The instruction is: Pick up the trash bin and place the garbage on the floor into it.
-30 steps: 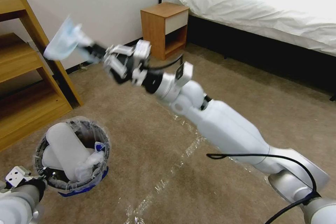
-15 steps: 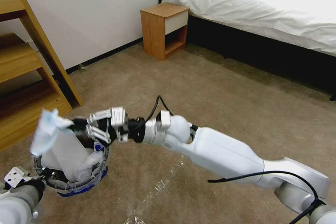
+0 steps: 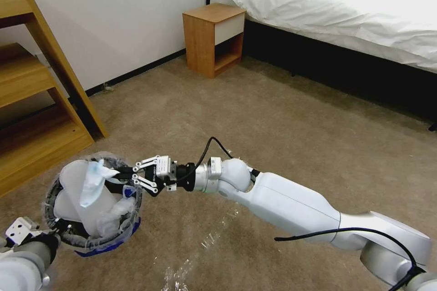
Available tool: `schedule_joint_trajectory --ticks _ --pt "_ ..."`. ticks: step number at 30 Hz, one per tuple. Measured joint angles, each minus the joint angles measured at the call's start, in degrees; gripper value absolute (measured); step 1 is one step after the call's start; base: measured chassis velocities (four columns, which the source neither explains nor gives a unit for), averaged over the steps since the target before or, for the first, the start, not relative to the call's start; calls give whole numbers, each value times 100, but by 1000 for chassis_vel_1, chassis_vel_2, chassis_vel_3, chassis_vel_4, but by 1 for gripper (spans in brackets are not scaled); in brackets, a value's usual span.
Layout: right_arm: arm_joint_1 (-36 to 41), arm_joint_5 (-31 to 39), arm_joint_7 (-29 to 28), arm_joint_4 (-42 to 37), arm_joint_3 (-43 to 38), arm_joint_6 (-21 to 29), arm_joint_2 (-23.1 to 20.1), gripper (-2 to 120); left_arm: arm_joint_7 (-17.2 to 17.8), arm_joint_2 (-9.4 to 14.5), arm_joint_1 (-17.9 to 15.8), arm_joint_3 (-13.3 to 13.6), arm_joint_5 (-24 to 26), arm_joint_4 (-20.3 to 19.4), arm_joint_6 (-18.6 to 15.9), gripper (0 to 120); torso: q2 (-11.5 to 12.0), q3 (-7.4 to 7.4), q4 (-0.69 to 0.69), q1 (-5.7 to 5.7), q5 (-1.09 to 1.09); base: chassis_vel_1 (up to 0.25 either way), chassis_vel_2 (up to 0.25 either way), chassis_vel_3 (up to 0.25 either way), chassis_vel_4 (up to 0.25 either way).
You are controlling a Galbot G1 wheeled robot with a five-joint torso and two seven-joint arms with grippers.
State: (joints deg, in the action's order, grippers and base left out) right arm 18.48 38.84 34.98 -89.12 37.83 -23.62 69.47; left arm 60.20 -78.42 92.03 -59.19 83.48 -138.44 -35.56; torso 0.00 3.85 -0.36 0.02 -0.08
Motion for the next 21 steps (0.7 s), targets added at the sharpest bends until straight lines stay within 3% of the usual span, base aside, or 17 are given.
schedule_joint_trajectory --ticks 21 --pt "-46 -64 47 390 159 -36 301 0 -5 -26 11 3 8 -37 -7 0 0 0 1 0 0 0 0 0 0"
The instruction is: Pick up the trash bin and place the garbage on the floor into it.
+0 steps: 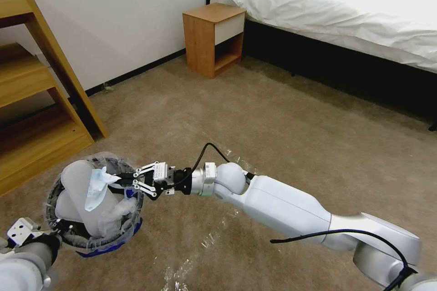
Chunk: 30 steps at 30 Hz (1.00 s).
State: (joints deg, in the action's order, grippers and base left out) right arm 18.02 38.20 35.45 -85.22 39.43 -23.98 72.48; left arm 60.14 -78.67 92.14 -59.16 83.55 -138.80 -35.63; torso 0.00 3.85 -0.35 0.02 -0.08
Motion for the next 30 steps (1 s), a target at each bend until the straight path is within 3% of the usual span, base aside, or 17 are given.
schedule_joint_trajectory --ticks 10,16,19,24,30 --pt "4 -105 80 28 124 -6 -22 2 -5 18 -32 29 12 20 0 0 0 0 -1 0 0 0 0 0 0" --pt "-77 -220 248 141 121 40 35 20 -7 35 -37 33 27 14 -1 0 0 0 -1 0 0 0 0 0 0" --pt "-112 -244 266 216 155 87 115 37 -7 51 -30 24 43 -1 -1 0 0 0 0 0 0 0 0 0 0" --pt "-123 -276 269 267 195 96 165 48 -8 44 -16 23 49 -21 -1 0 0 0 -1 0 0 0 0 0 0" --pt "-161 -343 394 358 164 117 204 76 -8 15 -6 34 51 -40 -2 0 0 0 -1 0 0 0 0 0 0"
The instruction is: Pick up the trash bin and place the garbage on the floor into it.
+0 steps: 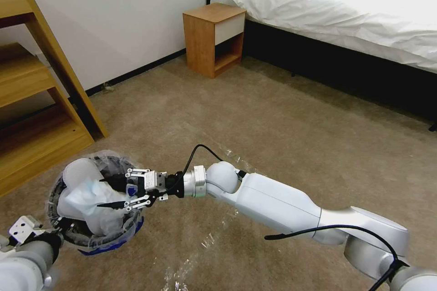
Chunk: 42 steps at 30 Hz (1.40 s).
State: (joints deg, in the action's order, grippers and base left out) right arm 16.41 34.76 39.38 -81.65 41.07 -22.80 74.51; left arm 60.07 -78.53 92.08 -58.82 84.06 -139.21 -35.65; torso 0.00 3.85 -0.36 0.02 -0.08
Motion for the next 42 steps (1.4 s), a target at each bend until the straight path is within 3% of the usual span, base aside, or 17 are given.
schedule_joint_trajectory --ticks 6,17,24,37,42 --pt "-20 -81 17 58 -34 -34 10 97 0 0 -1 0 -1 -16 -1 0 0 0 0 0 0 0 0 0 0" --pt "-66 -129 18 109 -45 -86 44 100 11 -1 12 -17 18 -47 -5 0 0 0 0 0 0 0 0 0 0" --pt "-138 -83 -62 79 -469 -135 96 100 24 28 12 -36 56 -47 -7 0 0 0 0 0 0 0 0 0 0" --pt "261 172 -1282 -198 -2206 -77 1 100 64 95 105 -203 163 -163 -7 0 0 0 0 0 1 0 0 0 0" --pt "472 94 -2144 -213 -2703 25 -120 100 89 94 120 -231 176 -195 -6 0 0 0 1 0 1 0 0 0 0"
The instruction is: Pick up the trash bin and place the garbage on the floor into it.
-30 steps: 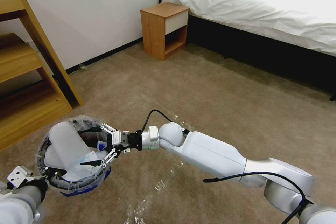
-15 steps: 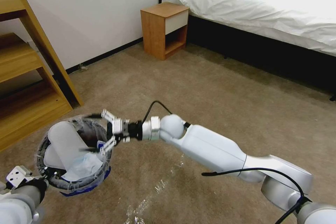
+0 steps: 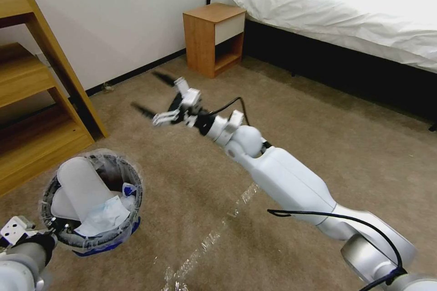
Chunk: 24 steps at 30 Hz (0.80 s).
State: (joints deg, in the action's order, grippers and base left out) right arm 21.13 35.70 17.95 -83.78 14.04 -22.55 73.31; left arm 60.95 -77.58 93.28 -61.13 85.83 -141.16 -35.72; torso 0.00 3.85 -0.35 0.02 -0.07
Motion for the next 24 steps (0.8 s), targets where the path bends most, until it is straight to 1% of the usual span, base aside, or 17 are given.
schedule_joint_trajectory --ticks 2,3,6,8,10,12,15,16,18,19,20,24 --pt "296 -124 -442 -50 -338 101 -62 100 2 -11 24 -2 3 -27 0 0 0 0 0 0 0 0 0 0 0" --pt "296 -124 -442 -50 -338 101 -62 100 2 -11 24 -2 3 -27 0 0 0 0 0 0 0 0 0 0 0" --pt "894 -270 -1061 -292 -1061 333 -155 100 2 -11 59 -20 6 -46 0 0 0 0 -1 0 1 0 0 0 0" --pt "930 -283 -1089 -312 -1105 346 -162 100 2 -11 61 -22 6 -46 0 0 0 0 -2 0 1 0 0 0 0" --pt "1424 -418 -1327 -648 -1727 501 -304 100 -7 -6 76 -30 6 -53 2 0 0 0 2 0 0 0 0 0 0" --pt "1530 -432 -1355 -717 -1845 518 -343 100 -8 -6 80 -32 7 -52 1 0 0 -1 2 0 1 0 0 0 0" --pt "2461 -573 -1516 -1256 -2652 588 -595 100 -20 -27 91 -64 17 -56 3 0 0 -1 -6 0 0 0 0 0 0" --pt "2461 -573 -1516 -1256 -2652 588 -595 100 -20 -27 91 -64 17 -56 3 0 0 -1 -6 0 0 0 0 0 0" --pt "2959 -636 -1592 -1498 -3001 589 -575 100 -39 -99 124 -72 12 -74 2 0 0 -1 -1 0 3 0 0 0 0" --pt "3132 -659 -1629 -1585 -3147 585 -537 100 -50 -120 130 -65 -4 -76 2 0 0 -1 -2 0 1 0 0 0 0" --pt "3132 -659 -1629 -1585 -3147 585 -537 100 -50 -120 130 -65 -4 -76 2 0 0 -1 -2 0 1 0 0 0 0" --pt "3782 -899 -1746 -1812 -3654 468 -340 100 -103 -127 119 -59 -92 -78 -2 0 0 -1 -1 0 1 0 0 0 0"
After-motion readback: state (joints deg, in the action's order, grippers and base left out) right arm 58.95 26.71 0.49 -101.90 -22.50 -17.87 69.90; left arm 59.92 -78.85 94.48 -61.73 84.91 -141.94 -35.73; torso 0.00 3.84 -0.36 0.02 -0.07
